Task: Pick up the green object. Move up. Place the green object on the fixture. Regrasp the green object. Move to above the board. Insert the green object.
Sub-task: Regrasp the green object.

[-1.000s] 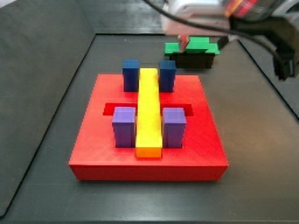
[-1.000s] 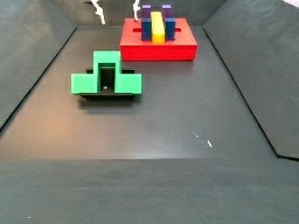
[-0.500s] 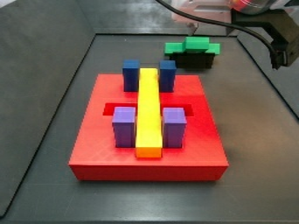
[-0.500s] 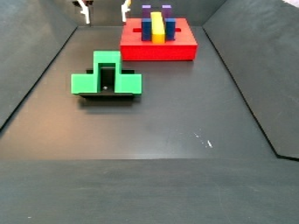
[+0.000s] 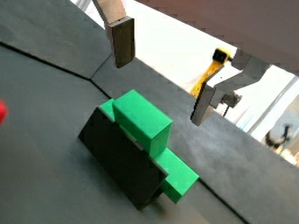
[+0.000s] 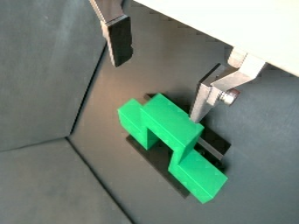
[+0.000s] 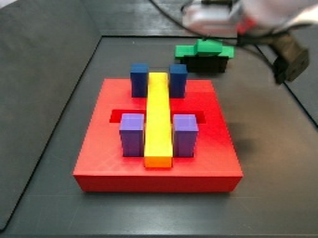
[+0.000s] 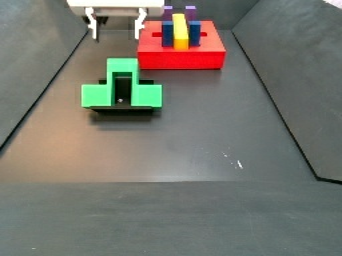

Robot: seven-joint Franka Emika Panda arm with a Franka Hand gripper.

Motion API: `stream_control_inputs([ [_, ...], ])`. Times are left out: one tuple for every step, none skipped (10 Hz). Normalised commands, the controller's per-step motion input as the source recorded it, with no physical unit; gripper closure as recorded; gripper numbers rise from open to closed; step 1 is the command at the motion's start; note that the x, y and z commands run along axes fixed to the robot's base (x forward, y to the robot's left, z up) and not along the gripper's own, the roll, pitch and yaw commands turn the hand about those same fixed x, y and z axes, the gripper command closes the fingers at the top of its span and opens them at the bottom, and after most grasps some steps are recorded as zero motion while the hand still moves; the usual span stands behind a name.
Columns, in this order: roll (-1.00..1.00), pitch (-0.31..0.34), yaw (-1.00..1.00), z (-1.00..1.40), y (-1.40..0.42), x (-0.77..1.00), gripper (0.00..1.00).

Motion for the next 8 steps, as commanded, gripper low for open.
stream_control_inputs([
  [0.0, 0.0, -0.05, -0.03, 0.27, -0.05, 0.0],
  [-0.2, 0.0, -0.06, 0.01, 0.41, -0.17, 0.0],
  [-0.27, 0.006, 0.0, 0.08, 0.55, 0.0, 0.0],
  [-0.37, 0.0, 0.07, 0.0, 0.57, 0.0, 0.0],
  [-0.46, -0.1, 0.19, 0.0, 0.47, -0.06, 0.0],
  [-0.32, -0.154, 0.09, 0.01, 0.18, -0.13, 0.0],
  [-0.3, -0.197, 0.01, 0.04, 0.09, -0.21, 0.0],
  [-0.29, -0.197, 0.0, 0.11, 0.13, -0.32, 0.0],
])
